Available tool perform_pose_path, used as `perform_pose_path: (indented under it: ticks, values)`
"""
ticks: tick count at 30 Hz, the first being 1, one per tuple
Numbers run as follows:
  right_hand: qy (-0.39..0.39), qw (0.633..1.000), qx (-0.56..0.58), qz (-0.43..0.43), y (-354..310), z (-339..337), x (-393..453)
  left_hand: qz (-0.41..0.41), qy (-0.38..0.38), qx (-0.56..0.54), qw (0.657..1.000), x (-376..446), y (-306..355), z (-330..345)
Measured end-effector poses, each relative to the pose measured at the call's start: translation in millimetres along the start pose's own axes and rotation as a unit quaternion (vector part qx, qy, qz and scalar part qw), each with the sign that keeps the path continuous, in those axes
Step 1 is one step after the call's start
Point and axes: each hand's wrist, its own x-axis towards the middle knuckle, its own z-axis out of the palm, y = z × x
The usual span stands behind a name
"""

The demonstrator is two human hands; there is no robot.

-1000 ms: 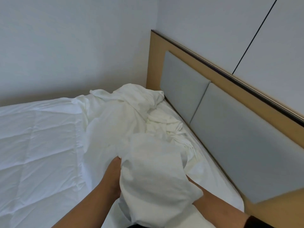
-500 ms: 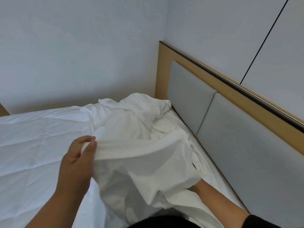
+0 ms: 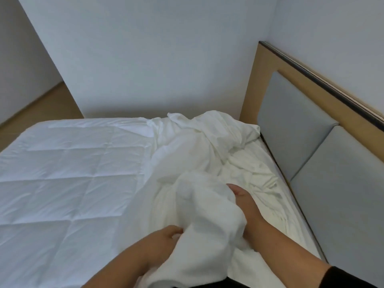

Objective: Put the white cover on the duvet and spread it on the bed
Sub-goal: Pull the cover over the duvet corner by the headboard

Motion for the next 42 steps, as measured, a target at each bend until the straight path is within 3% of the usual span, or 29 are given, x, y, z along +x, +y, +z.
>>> perform_pose_path:
  ticks: [2,4,6,9,12,15,17,19,21,23,26,28,30,31,33,35,37,38,42]
  values:
    - [-0.055,0.996,-0.072,-0.023,2.6,9.1,-6.5,-0.019,0.057,-0.187,0.981,9.9,7.9,0.0]
    - [-0.068,0.989,-0.125,-0.046,8.9,15.1,-12.4,-0.039,0.109,-0.357,0.927,17.1,12.6,-12.6]
    - [-0.073,0.985,-0.139,-0.076,16.3,17.6,-16.6,-0.039,0.105,-0.404,0.908,21.0,14.9,-31.7]
    - [-0.108,0.978,-0.15,-0.095,18.7,26.1,-27.2,-0.051,0.057,-0.305,0.949,28.3,6.0,-47.2]
    - [-0.159,0.961,-0.199,-0.108,22.9,31.9,-36.5,-0.085,0.054,-0.221,0.97,48.8,-4.8,-57.0]
    - [-0.208,0.948,-0.226,-0.084,21.2,37.0,-45.4,-0.088,0.032,-0.041,0.995,62.5,-5.2,-58.3]
    - [-0.227,0.939,-0.252,-0.062,17.9,42.3,-52.7,-0.043,0.056,0.14,0.988,67.1,1.4,-57.5]
    - [-0.229,0.929,-0.288,-0.031,20.0,42.1,-53.3,0.028,0.112,0.299,0.947,70.9,9.2,-57.8]
    - [-0.237,0.923,-0.302,-0.01,21.5,44.8,-56.3,0.055,0.115,0.352,0.927,73.4,16.4,-59.0]
    - [-0.241,0.918,-0.314,-0.004,21.2,46.9,-60.5,0.034,0.065,0.297,0.952,71.6,23.9,-60.6]
    - [-0.188,0.929,-0.318,-0.034,22.9,46.6,-62.6,0.041,0.032,0.011,0.999,47.9,49.5,-78.9]
    - [-0.108,0.954,-0.271,-0.066,24.5,40.7,-62.7,0.111,0.079,-0.223,0.965,11.8,77.0,-100.4]
    - [-0.023,0.971,-0.211,-0.112,24.6,36.3,-64.4,0.197,0.07,-0.401,0.892,-36.5,97.0,-116.8]
    - [0.016,0.975,-0.183,-0.128,22.3,35.6,-65.4,0.258,0.052,-0.43,0.864,-60.2,100.8,-119.0]
    - [0.062,0.975,-0.151,-0.149,16.3,35.2,-63.2,0.355,0.016,-0.394,0.847,-92.2,102.7,-111.7]
    - [0.084,0.978,-0.12,-0.15,11.8,36.7,-60.4,0.389,-0.027,-0.381,0.838,-102.2,98.9,-91.6]
    - [0.111,0.985,-0.065,-0.116,10.9,34.0,-57.4,0.371,-0.085,-0.401,0.833,-91.2,83.4,-75.1]
    - [0.117,0.988,-0.036,-0.096,12.9,31.4,-55.7,0.352,-0.091,-0.402,0.84,-82.4,74.2,-70.3]
    - [0.08,0.995,0.04,-0.048,17.5,23.6,-55.8,0.293,0.004,-0.306,0.906,-24.5,23.7,-65.3]
